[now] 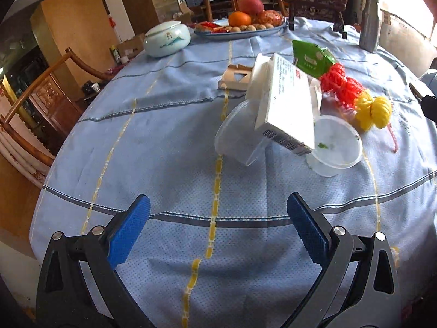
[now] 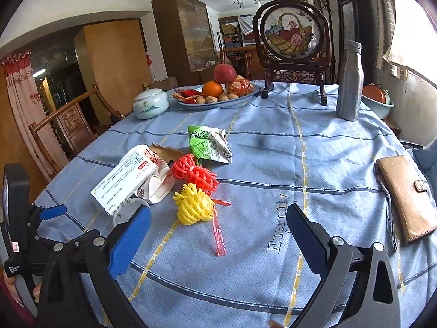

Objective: Collect trash
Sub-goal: 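Move both grippers back over the table toward the remaining clear cups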

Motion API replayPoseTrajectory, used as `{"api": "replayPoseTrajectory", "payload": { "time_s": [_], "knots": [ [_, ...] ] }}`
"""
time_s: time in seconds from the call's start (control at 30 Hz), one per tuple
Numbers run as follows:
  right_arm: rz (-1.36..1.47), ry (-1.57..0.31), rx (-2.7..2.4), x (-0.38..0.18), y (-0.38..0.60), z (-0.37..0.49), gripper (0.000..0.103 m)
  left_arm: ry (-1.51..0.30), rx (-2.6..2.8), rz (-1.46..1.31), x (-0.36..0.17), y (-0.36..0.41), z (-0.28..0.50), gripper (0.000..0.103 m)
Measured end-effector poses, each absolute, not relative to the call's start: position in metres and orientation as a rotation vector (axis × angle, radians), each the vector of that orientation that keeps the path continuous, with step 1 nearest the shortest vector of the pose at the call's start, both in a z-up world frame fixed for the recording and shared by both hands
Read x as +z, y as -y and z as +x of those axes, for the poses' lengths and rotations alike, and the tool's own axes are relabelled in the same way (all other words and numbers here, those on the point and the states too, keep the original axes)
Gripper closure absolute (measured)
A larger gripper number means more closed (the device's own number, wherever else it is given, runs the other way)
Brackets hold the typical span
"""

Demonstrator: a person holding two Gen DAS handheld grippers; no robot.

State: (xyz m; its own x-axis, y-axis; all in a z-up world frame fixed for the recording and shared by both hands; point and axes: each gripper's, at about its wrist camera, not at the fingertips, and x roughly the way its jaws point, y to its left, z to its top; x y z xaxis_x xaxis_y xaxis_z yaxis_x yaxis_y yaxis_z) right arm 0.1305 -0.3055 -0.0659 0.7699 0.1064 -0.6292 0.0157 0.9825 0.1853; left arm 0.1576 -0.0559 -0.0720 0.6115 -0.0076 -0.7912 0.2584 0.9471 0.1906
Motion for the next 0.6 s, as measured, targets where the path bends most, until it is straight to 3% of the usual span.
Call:
{"api": "replayPoseTrajectory", "payload": {
  "time_s": [0.6],
  "knots": [
    [0.221, -0.943, 0.053, -0.109, 0.310, 0.170, 0.006, -1.069, -0.273, 0.208, -0.086, 0.032, 0.186, 0.005]
  ]
}}
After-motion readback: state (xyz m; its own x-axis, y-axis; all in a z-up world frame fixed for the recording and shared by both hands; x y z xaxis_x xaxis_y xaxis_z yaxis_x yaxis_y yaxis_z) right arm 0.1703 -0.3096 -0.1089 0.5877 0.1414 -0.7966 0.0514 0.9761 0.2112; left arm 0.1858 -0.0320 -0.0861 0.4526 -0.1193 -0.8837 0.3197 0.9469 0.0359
